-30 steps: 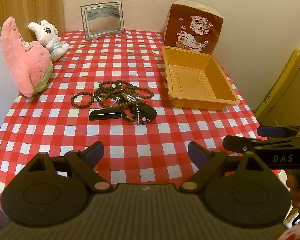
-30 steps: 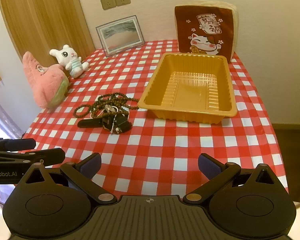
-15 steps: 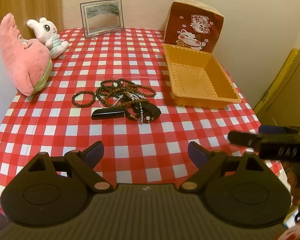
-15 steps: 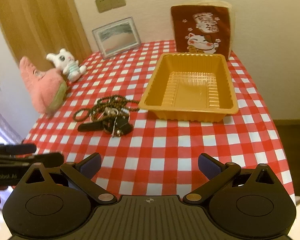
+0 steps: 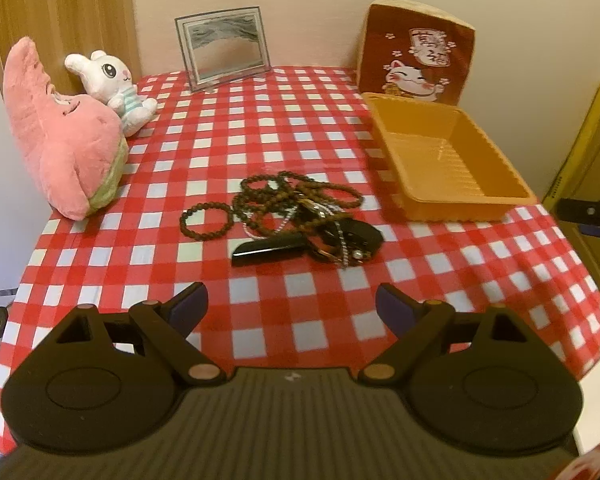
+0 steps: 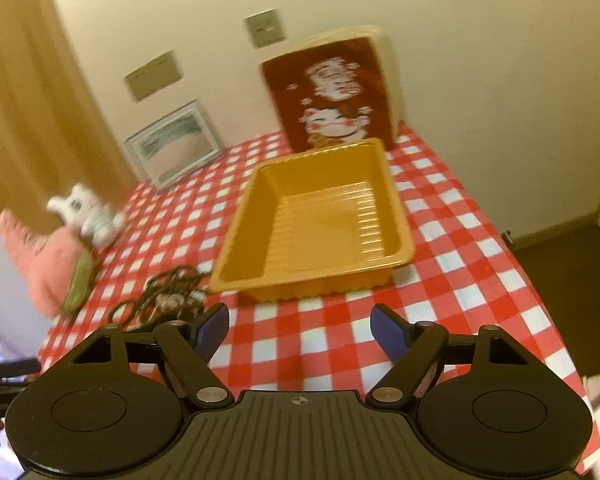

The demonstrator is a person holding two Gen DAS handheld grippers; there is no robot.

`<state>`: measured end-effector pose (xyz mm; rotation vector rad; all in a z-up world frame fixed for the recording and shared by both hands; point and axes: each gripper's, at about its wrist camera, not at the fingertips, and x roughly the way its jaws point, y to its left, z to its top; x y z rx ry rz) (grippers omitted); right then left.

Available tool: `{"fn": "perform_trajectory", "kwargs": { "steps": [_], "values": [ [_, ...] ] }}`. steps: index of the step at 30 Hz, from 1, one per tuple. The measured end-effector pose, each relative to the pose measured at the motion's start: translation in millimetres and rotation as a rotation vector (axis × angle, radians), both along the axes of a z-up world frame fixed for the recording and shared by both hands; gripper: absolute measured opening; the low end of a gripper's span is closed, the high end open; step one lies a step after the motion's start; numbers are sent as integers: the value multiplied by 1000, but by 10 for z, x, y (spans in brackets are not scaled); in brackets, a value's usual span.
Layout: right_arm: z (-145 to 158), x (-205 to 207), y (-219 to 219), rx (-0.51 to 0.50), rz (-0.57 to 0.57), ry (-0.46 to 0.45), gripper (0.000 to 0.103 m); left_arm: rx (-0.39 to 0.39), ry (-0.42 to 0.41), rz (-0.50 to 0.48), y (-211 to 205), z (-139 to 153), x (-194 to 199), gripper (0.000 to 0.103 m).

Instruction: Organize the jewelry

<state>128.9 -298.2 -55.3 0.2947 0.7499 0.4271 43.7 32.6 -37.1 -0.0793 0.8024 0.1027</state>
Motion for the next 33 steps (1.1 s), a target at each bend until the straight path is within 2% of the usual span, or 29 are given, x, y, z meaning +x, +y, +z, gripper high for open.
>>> {"fn": "perform_trajectory", "kwargs": {
  "steps": [6, 9, 16, 24, 30, 32, 33],
  "values": [
    [-229, 159, -76, 61, -52, -36, 78, 10, 4, 33, 143, -178, 228, 90],
    [-364, 278, -58, -10, -148, -65, 78, 16, 5, 41, 185, -253, 343, 89],
    [-752, 527, -114, 27, -324, -97, 78, 47, 9, 58, 227, -403, 574, 87],
    [-989, 786, -30, 91, -433, -128, 57, 68, 19, 52, 194, -513, 775, 86],
    [-1119, 945, 19, 99, -474, -127, 36, 75, 32, 47, 229, -575, 877, 84],
    [-1147, 977, 32, 89, -469, -125, 23, 77, 37, 45, 248, -601, 897, 84],
    [-1158, 986, 31, 93, -463, -127, 21, 77, 40, 44, 265, -611, 910, 84]
  ]
}}
